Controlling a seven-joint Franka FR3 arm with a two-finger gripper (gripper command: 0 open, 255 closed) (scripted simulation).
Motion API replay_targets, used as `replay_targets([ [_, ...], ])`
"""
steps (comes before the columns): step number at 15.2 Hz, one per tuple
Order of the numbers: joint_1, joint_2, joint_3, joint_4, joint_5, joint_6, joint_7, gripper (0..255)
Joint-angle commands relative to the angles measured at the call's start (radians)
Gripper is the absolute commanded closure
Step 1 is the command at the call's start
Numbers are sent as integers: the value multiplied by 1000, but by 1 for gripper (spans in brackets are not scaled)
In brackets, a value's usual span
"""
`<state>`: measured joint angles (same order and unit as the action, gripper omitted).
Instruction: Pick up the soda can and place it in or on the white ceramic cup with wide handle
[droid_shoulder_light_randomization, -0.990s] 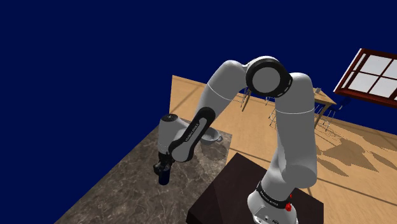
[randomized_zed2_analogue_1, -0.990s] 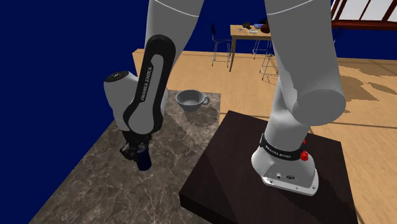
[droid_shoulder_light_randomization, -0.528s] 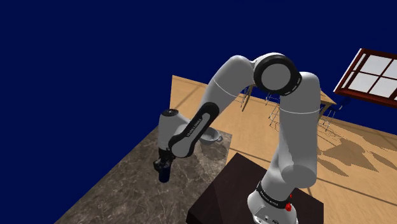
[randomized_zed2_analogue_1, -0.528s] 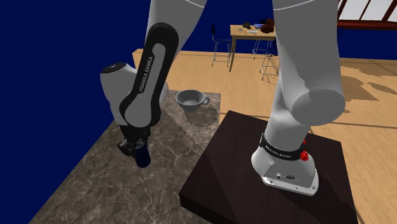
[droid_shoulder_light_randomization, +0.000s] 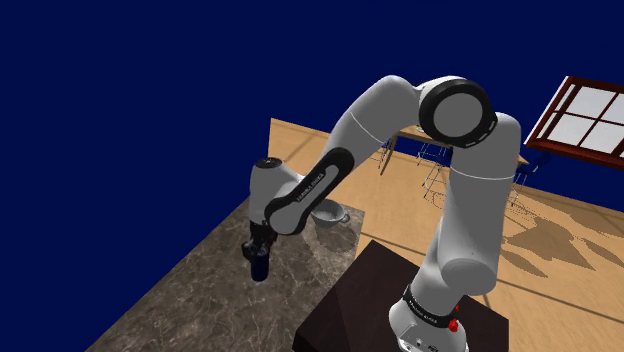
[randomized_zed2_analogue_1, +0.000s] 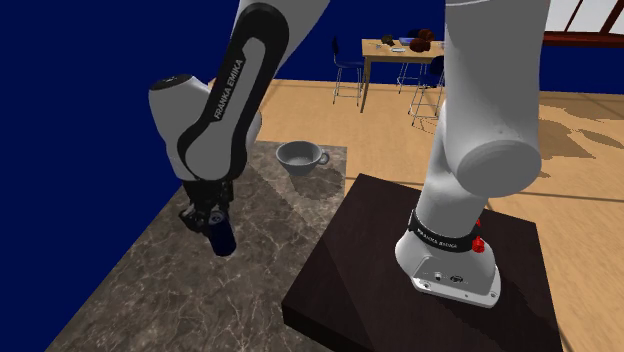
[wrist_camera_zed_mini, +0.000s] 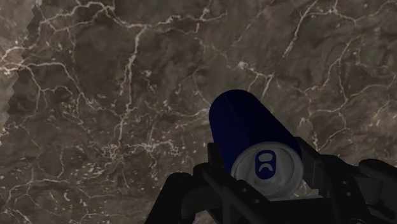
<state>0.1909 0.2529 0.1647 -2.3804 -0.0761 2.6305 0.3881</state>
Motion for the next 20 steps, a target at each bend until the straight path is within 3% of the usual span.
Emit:
replay_targets([
  [1, -3, -29, 5, -2, 10, -26, -7, 255],
  [15, -13, -185, 21, 20, 63, -201, -44, 255],
  [20, -82, -232, -39, -29, 78, -199, -184, 255],
])
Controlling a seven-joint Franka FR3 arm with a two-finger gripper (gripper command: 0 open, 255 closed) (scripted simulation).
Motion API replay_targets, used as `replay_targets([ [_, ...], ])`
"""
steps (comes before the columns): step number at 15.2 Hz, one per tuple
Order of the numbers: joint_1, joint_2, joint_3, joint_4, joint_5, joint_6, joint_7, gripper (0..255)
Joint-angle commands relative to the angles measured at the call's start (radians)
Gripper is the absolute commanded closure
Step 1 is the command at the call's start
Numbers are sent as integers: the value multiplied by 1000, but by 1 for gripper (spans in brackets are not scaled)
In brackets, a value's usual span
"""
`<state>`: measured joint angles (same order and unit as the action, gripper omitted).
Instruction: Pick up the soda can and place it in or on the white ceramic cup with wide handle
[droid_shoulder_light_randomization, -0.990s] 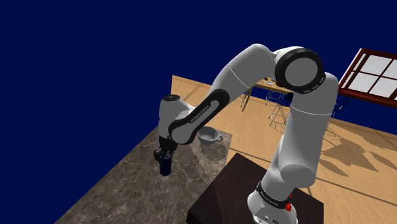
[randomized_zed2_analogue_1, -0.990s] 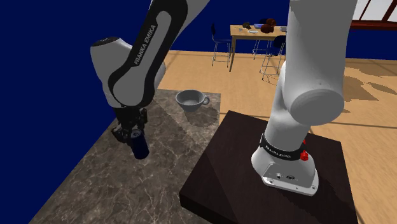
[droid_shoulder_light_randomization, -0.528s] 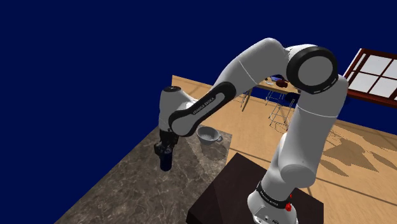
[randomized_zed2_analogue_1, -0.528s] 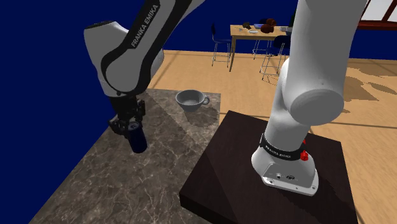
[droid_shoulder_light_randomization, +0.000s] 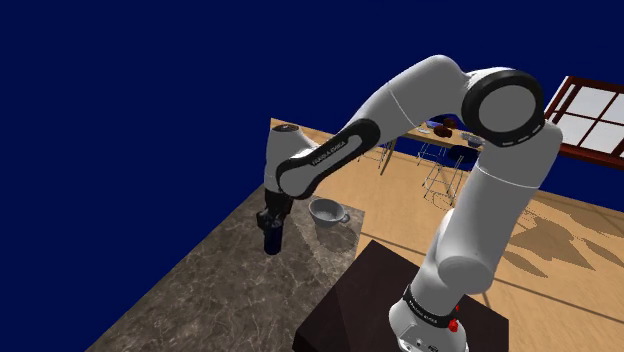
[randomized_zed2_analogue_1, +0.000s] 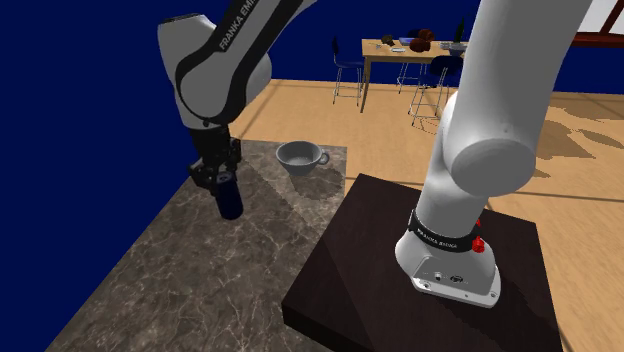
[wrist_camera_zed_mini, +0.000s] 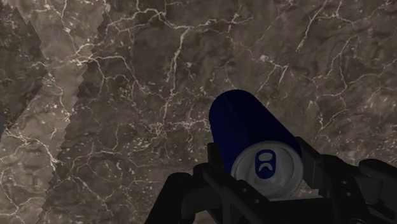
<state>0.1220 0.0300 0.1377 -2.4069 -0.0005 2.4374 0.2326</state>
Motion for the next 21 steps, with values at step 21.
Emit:
replay_targets([
  [21, -293, 49, -283, 120, 22, -74, -592, 255],
])
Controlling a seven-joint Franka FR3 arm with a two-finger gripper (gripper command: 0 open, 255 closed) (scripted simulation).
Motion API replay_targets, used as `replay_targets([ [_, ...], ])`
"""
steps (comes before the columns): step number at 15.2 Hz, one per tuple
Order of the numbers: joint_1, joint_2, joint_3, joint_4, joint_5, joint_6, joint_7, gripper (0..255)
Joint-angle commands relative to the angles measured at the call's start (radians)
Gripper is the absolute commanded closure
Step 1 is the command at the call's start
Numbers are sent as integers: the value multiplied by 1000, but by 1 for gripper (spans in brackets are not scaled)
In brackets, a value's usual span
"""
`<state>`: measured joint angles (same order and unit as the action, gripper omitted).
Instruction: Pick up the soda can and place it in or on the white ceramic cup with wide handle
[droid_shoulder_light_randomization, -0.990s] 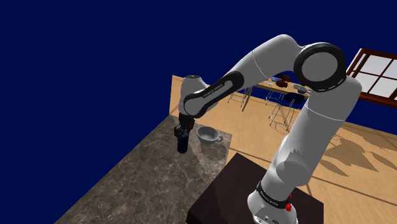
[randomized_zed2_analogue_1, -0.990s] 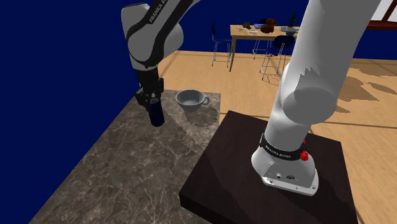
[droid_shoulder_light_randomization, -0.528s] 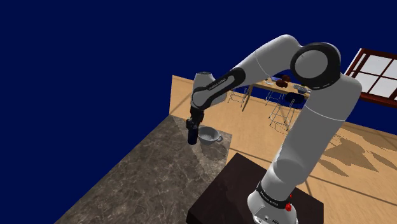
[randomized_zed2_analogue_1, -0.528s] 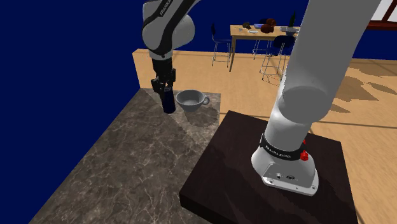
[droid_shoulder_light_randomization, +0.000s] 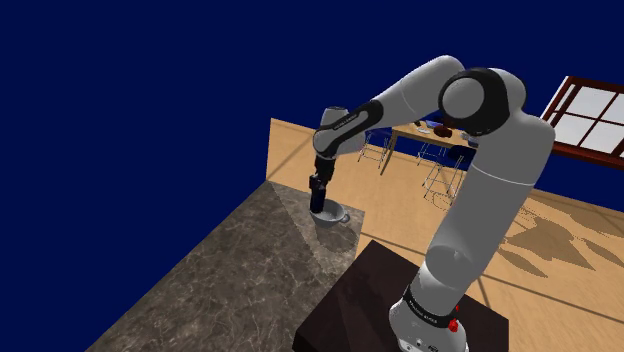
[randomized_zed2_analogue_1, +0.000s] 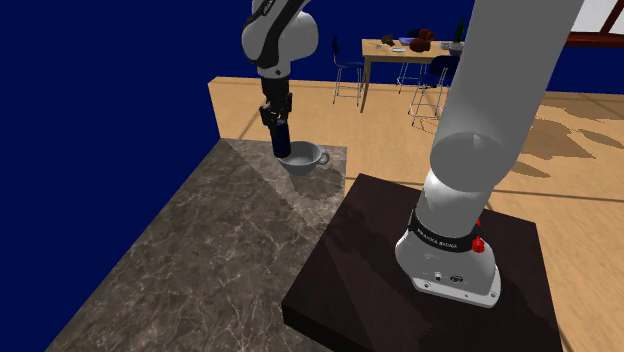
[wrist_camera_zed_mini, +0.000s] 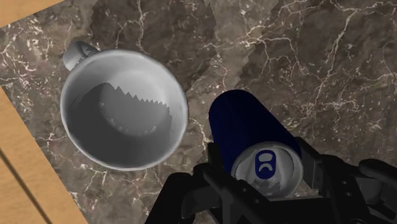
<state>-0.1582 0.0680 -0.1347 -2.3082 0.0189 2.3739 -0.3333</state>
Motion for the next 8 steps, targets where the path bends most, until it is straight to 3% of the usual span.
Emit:
replay_targets([
  [1, -26, 23, -21, 39, 7, -17, -52, 255],
  [8, -120, 132, -80, 201, 43, -73, -226, 255],
])
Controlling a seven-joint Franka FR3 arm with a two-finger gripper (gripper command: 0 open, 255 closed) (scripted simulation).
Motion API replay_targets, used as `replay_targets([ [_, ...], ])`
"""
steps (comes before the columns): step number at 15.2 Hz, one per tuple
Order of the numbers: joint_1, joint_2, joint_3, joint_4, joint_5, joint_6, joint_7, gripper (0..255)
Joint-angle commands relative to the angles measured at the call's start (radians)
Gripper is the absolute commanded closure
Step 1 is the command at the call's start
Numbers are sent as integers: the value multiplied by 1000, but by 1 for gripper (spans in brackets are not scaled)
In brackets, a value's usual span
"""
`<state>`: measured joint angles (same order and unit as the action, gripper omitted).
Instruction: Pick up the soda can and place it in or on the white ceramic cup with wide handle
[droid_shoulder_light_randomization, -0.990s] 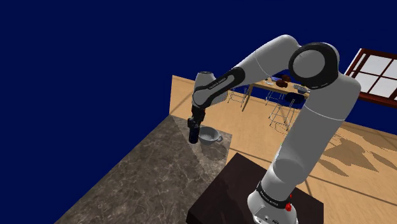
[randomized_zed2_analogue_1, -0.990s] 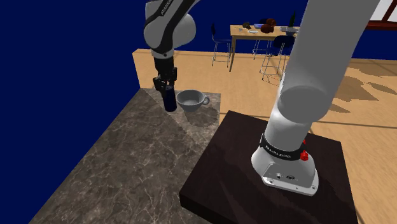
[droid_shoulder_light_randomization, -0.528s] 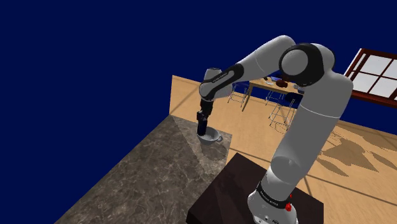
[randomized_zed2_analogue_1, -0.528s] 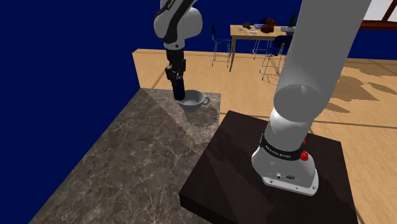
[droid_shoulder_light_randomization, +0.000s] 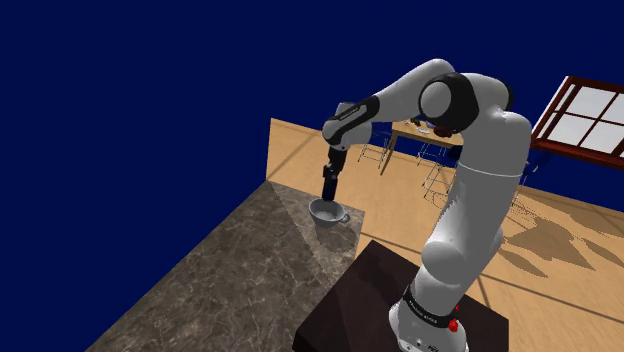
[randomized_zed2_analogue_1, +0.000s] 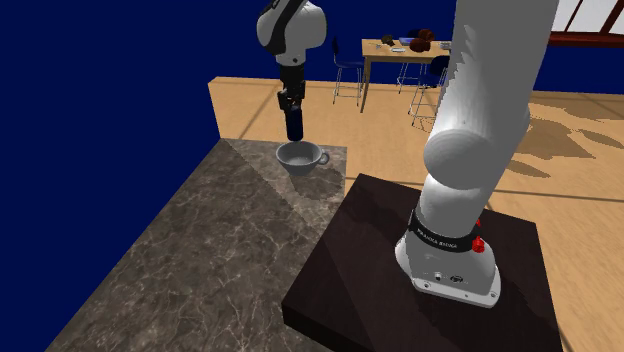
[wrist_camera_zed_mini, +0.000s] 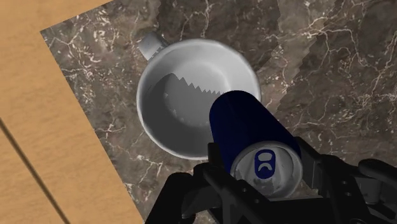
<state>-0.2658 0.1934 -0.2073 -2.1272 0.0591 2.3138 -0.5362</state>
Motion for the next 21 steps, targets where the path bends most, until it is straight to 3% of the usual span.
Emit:
replay_targets([
  [1, -27, 25, -14, 47, 9, -23, -46, 255],
  [21, -61, 214, 8, 39, 76, 169, -110, 255],
])
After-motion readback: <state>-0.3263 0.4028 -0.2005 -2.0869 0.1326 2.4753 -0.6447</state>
